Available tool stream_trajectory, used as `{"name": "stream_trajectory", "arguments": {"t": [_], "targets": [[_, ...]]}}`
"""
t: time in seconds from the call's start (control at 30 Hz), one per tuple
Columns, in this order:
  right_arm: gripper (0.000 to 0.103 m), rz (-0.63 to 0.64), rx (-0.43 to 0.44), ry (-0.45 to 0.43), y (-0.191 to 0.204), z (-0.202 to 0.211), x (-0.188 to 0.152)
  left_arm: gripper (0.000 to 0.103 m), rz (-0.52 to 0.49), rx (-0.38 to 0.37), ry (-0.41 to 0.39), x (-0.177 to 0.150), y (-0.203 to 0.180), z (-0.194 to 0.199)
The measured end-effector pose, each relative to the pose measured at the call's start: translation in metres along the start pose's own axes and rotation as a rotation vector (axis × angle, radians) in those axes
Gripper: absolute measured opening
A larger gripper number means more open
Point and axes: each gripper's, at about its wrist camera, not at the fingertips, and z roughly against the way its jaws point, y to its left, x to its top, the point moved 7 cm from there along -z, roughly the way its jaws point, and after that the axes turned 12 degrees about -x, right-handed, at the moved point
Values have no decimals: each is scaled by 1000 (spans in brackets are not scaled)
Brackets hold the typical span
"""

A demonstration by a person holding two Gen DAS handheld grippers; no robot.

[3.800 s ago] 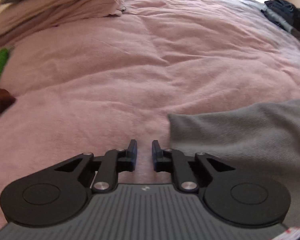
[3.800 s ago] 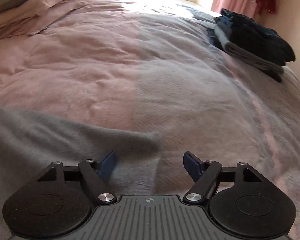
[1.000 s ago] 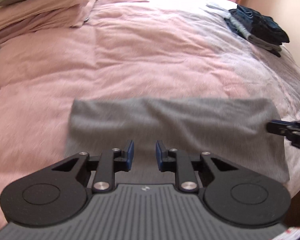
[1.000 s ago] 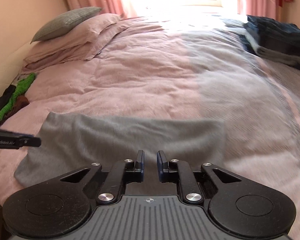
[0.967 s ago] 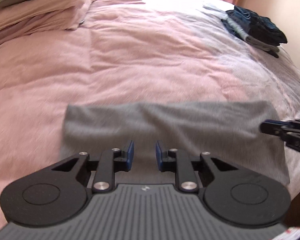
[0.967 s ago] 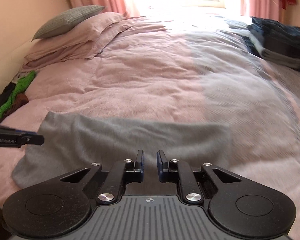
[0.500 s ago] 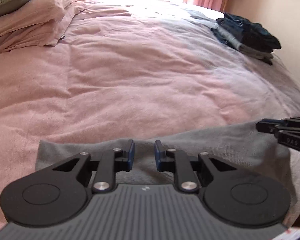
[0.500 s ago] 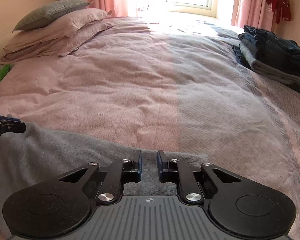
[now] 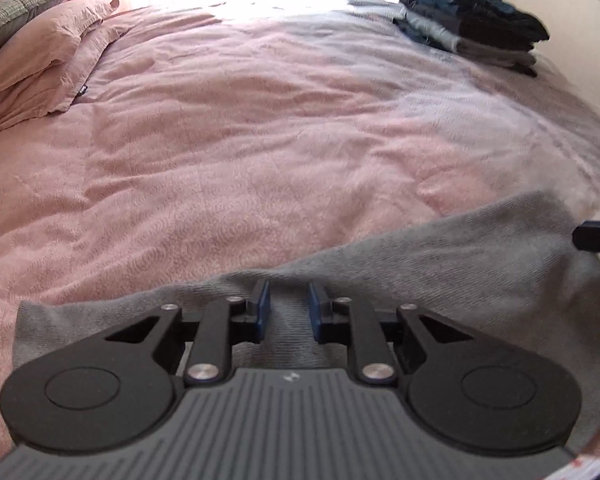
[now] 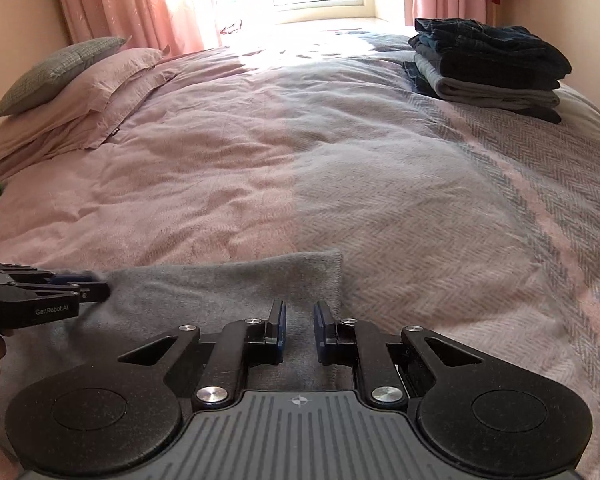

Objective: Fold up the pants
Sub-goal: 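Grasp the rectangle's end edge with both grippers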

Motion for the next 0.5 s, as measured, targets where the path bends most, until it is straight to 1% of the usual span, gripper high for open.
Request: {"name": "stream_trajectory", "arguments": {"t": [0.03,0.07,0.1,0.17,0.23,0.3,0.37,0.43,0.5], "targets": [[11,-9,0,10,-4,5,-4,17,2,-18,-26,-1,-5,12],[11,-16,0,21,-8,9,-8,17,1,-29,-34,-5,-10,22],[11,-23,0,37,-11,12,-13,17,-4,-27,-16,-11,-13,24],[11,-35,3,70,-14,13,-25,17,-8,-9,43,-31,-13,12],[11,-49,7,102,-14,15,-35,17,16,-2,36,-41,-9,3],[11,-62,11,101,-15,22,-37,17,24,2,36,-35,-11,9],[11,-62,21,105,-15,30,-39,18,55,-24,9,-30,-10,27],[11,-49,31,109,-13,37,-39,24,132,-44,-14,-32,3,54],[11,-18,37,114,-7,42,-40,32,210,-20,-33,-40,31,84]]}}
